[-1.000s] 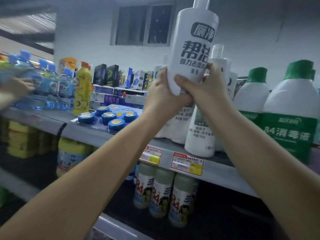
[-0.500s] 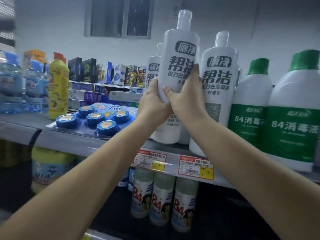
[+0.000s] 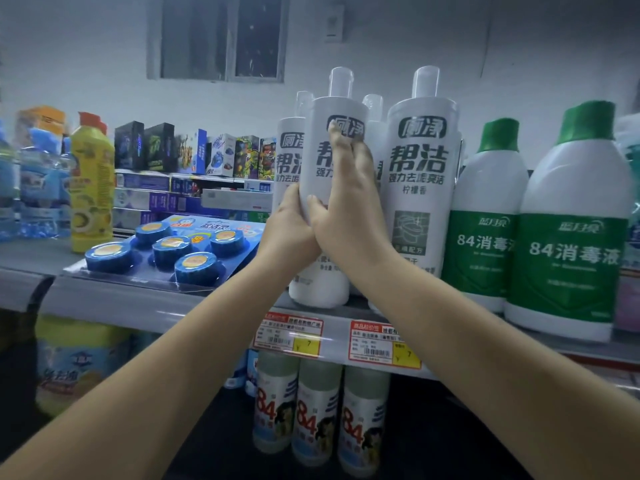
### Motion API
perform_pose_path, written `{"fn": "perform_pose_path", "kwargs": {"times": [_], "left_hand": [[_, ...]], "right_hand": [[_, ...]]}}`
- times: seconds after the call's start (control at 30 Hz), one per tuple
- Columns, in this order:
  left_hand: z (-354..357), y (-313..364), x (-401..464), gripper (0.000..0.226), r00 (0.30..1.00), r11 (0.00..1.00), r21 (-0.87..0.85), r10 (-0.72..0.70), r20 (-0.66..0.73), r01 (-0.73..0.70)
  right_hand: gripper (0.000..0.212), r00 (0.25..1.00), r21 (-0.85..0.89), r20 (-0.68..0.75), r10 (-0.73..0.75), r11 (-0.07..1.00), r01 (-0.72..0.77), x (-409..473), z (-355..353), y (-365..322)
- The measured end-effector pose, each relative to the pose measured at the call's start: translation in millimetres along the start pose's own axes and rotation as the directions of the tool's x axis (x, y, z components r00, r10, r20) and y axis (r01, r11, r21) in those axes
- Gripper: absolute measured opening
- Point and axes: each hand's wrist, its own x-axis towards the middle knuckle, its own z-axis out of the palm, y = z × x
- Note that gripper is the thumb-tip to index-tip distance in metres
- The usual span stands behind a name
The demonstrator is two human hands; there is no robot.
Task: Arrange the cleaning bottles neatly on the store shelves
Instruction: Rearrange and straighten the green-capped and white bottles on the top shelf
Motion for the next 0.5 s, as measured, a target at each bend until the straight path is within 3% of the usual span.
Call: {"fn": "perform_pose_path", "kwargs": {"times": [0.13, 0.27, 0.4, 0.5], "left_hand": [[2, -3, -5, 0.049, 1.000, 0.996, -0.087, 0.017, -0.013, -0.018], [8, -8, -14, 0.059, 1.000, 0.985, -0.173, 0.004, -0.011, -0.006], [13, -11, -13, 0.072, 0.999, 0.989, -0.151, -0.007, -0.039, 0.000], [13, -13, -11, 0.069, 0.998, 0.986, -0.165, -0.018, -0.058, 0.008]], "right_hand": [[0.065, 1.000, -0.002, 0.000, -0.013, 1.000, 0.013, -7, -15, 4], [0.073, 0.985, -0.062, -0.167, -0.049, 0.997, 0.039, -20, -36, 26], [0.092, 0.974, 0.028, -0.131, 0.186, 0.982, -0.184, -32, -50, 60], [0.081, 0.938, 0.262, -0.040, 0.344, 0.910, -0.322, -34, -52, 71]]}}
